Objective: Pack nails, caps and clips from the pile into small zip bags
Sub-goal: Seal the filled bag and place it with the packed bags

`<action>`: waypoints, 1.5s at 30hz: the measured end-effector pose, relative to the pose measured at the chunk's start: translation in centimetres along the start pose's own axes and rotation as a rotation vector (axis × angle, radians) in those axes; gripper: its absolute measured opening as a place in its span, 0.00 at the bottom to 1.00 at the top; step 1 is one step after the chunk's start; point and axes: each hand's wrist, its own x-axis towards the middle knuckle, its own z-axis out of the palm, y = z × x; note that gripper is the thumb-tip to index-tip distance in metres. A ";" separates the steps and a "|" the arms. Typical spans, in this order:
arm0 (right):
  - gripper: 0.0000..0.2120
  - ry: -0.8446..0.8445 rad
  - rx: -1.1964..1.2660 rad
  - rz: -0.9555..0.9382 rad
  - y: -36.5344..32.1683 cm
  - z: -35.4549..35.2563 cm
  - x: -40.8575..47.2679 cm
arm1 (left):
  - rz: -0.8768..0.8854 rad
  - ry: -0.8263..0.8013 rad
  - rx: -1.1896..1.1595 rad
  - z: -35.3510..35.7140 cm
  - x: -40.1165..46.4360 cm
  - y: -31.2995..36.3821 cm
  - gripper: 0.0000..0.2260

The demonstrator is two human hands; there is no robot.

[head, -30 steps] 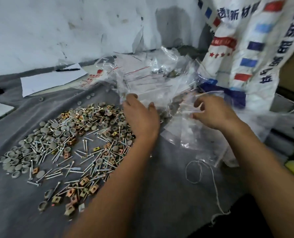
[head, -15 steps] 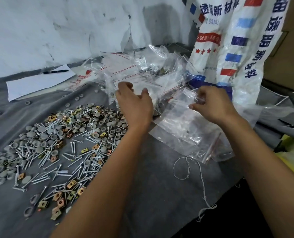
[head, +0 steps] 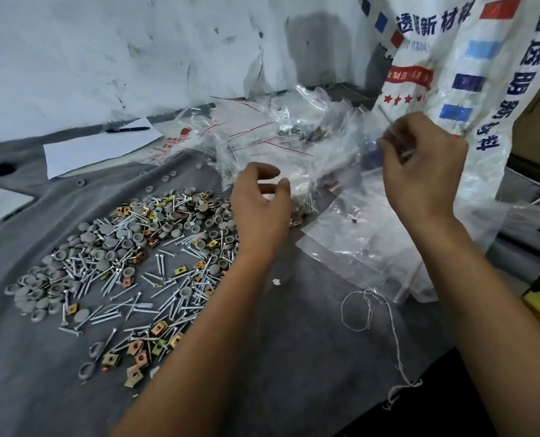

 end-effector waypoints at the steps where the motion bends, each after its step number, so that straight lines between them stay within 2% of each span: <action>1: 0.05 -0.005 0.074 0.073 -0.9 0.3 -0.1 | -0.034 -0.016 -0.057 -0.8 0.1 0.0 0.03; 3: 0.03 -0.123 0.369 0.283 -3.4 1.1 -0.6 | -0.123 -0.072 -0.182 -2.3 0.1 0.1 0.05; 5: 0.03 -0.287 0.744 0.451 -6.3 2.0 -1.5 | -0.221 -0.149 -0.274 -3.8 0.1 0.2 0.12; 7: 0.04 -0.460 1.033 0.528 -9.3 2.9 -2.6 | -0.338 -0.210 -0.391 -5.6 0.1 0.3 0.16; 10: 0.04 -0.641 1.321 0.585 -13.0 4.7 -4.2 | -0.494 -0.307 -0.712 -9.3 0.0 0.0 0.16; 11: 0.03 -0.678 1.362 0.589 -14.1 5.5 -4.8 | -0.506 -0.302 -0.773 -10.8 -0.2 -0.3 0.18; 13: 0.03 -0.724 1.320 0.584 -15.6 7.1 -5.6 | -0.505 -0.178 -0.786 -13.8 -0.4 -1.2 0.23; 14: 0.04 -0.749 1.261 0.582 -16.1 7.9 -6.0 | -0.491 -0.103 -0.739 -15.3 -0.5 -1.6 0.22; 17: 0.10 -0.921 1.120 0.609 -16.8 10.1 -7.1 | -0.381 0.074 -0.474 -19.7 -0.6 -3.0 0.09; 20: 0.14 -1.106 1.074 0.589 -17.2 12.0 -8.3 | -0.278 0.238 -0.309 -23.6 -0.4 -4.3 0.07; 22: 0.12 -1.184 1.020 0.519 -17.6 13.2 -9.1 | -0.259 0.312 -0.236 -25.4 -0.3 -5.1 0.07; 23: 0.11 -1.187 0.975 0.482 -17.8 13.8 -9.6 | -0.260 0.346 -0.181 -25.8 -0.4 -5.5 0.06; 25: 0.10 -1.075 0.841 0.357 -17.8 14.7 -10.5 | -0.219 0.422 0.021 -25.9 -0.6 -6.2 0.09; 27: 0.13 -0.864 0.717 0.160 -17.9 15.4 -11.5 | -0.037 0.524 0.400 -25.5 -1.0 -6.4 0.14; 28: 0.13 -0.777 0.673 0.061 -17.9 15.6 -12.0 | 0.098 0.577 0.536 -25.2 -1.2 -6.4 0.15; 29: 0.12 -0.718 0.641 -0.033 -18.0 15.7 -12.4 | 0.216 0.605 0.576 -24.8 -1.3 -6.1 0.15; 30: 0.10 -0.679 0.616 -0.114 -18.3 15.6 -12.8 | 0.284 0.586 0.550 -24.2 -1.5 -5.8 0.14; 32: 0.05 -0.639 0.588 -0.184 -18.6 15.6 -13.3 | 0.276 0.425 0.445 -22.5 -1.6 -5.1 0.11; 35: 0.07 -0.610 0.540 -0.223 -18.4 15.6 -13.4 | 0.295 0.187 0.433 -20.5 -1.9 -5.1 0.12; 38: 0.09 -0.596 0.490 -0.295 -18.3 15.3 -13.2 | 0.306 0.162 0.398 -20.3 -2.0 -5.3 0.09; 42: 0.10 -0.626 0.466 -0.357 -18.7 14.9 -13.5 | 0.237 0.138 0.341 -20.5 -2.1 -5.4 0.05; 45: 0.06 -0.674 0.531 -0.357 -18.7 14.9 -13.6 | 0.147 0.120 0.239 -20.5 -2.0 -5.5 0.06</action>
